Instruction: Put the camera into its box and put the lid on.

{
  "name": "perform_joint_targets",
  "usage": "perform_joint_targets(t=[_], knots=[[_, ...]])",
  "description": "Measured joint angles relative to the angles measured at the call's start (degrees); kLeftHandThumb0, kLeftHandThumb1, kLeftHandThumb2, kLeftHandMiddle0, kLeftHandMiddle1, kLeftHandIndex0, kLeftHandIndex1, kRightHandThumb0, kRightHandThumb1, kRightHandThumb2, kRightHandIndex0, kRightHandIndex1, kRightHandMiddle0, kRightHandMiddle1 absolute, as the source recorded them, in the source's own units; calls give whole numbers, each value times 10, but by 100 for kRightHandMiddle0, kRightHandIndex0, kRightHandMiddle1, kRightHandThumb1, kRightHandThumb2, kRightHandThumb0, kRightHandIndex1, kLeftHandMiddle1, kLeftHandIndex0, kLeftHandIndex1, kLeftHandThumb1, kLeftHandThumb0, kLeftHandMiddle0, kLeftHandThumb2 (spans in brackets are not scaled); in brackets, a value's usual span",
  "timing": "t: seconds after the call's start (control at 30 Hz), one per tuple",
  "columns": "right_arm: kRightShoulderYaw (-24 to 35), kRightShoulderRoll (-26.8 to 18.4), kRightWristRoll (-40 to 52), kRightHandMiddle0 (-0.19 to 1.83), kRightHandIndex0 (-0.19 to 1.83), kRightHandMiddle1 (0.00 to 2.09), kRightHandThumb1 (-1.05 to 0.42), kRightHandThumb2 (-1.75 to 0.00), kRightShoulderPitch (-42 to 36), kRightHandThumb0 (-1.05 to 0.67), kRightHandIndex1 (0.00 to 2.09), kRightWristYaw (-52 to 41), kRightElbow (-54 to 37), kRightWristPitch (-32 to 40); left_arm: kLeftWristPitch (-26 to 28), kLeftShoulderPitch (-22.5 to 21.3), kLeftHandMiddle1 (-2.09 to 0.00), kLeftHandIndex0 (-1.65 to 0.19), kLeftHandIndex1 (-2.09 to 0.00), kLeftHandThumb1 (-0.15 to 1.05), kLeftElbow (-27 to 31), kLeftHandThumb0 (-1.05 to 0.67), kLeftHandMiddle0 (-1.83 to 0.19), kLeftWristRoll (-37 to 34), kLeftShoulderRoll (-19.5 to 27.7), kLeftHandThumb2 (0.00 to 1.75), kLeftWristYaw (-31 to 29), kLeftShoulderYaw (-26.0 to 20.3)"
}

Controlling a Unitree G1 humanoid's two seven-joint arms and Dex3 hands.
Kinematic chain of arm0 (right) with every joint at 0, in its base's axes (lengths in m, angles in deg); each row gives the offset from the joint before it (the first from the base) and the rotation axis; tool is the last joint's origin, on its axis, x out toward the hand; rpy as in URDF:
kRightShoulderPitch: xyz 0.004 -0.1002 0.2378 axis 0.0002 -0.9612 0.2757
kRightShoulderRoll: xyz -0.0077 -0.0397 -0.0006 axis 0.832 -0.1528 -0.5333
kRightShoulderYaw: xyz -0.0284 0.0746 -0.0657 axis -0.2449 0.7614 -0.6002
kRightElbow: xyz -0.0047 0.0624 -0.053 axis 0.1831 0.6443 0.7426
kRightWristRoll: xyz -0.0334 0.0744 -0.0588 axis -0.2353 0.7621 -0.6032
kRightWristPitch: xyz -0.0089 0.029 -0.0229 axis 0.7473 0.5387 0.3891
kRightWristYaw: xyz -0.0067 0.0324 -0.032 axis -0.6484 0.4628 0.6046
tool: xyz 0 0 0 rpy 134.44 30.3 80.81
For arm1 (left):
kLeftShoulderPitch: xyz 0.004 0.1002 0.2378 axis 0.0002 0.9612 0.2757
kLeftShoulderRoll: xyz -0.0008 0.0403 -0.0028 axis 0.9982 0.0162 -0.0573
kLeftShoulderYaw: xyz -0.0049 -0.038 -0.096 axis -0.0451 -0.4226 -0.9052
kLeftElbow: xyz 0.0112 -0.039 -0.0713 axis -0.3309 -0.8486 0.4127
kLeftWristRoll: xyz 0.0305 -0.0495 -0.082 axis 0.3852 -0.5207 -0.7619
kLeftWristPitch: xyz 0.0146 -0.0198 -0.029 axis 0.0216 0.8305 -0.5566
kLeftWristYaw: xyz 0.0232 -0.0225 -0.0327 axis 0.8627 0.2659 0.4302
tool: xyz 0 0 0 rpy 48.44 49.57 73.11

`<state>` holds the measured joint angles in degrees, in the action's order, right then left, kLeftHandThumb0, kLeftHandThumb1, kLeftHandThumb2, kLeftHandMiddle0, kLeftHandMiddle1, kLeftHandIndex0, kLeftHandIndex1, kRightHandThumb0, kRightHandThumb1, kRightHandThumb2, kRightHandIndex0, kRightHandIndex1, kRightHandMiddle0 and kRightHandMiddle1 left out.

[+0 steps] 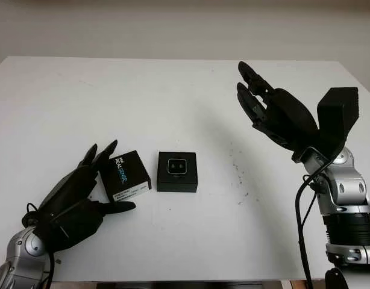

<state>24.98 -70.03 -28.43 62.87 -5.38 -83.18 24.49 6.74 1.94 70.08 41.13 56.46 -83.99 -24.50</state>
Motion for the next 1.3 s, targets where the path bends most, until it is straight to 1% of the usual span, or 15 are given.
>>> perform_joint_targets(t=[0.3, 0.6, 0.77, 0.97, 1.03, 1.07, 1.1, 1.13, 1.17, 1.3], knots=[[-1, 0, -7, -19, -19, 0, -105, -52, 0, -61, 0, -2, 0, -1, -51, 1, -8, -21, -11, 84, -6, -59, -8, -1, 1, 5, 2, 5], [0, -1, -10, -19, -19, 0, -105, -53, -4, -60, 0, -7, -3, -1, -106, 6, -11, -32, -12, 89, -27, -46, -21, -17, -3, 7, 22, 4], [0, -2, -9, -19, -19, 0, -105, -53, -11, -58, 0, -6, -12, 9, -122, 7, -12, -35, -12, 92, -37, -39, -26, -29, -8, 7, 27, 4], [0, -3, -9, -19, -19, 1, -105, -53, -15, -59, 1, -3, -19, 13, -151, 7, -20, -44, -16, 96, -57, -26, -41, -46, -21, 7, 39, 4], [0, -4, -10, -19, -19, 0, -105, -53, -15, -58, 1, -3, -20, 13, -152, 7, -27, -49, -21, 97, -59, -20, -46, -48, -24, 6, 39, 4], [0, -4, -10, -19, -19, 0, -105, -53, -15, -58, 1, -3, -21, 13, -152, 6, -37, -47, -28, 97, -60, -19, -43, -49, -25, 6, 38, 4], [0, -4, -9, -19, -19, 0, -105, -53, -15, -58, 1, -3, -21, 13, -152, 6, -51, -43, -41, 98, -60, -17, -39, -52, -25, 6, 36, 4], [0, -4, -7, -19, -19, 0, -105, -53, -15, -57, 1, -3, -21, 13, -151, 5, -60, -39, -52, 99, -60, -16, -36, -56, -25, 6, 32, 4], [1, -4, -4, -19, -19, 0, -105, -53, -15, -56, 0, -2, -21, 14, -151, 4, -65, -36, -60, 99, -61, -15, -35, -59, -25, 5, 28, 4], [4, -4, 7, -19, -19, 0, -105, -53, -15, -55, 0, 1, -21, 26, -152, -4, -79, -36, -82, 100, -70, -9, -36, -69, -25, 5, 13, 5]])
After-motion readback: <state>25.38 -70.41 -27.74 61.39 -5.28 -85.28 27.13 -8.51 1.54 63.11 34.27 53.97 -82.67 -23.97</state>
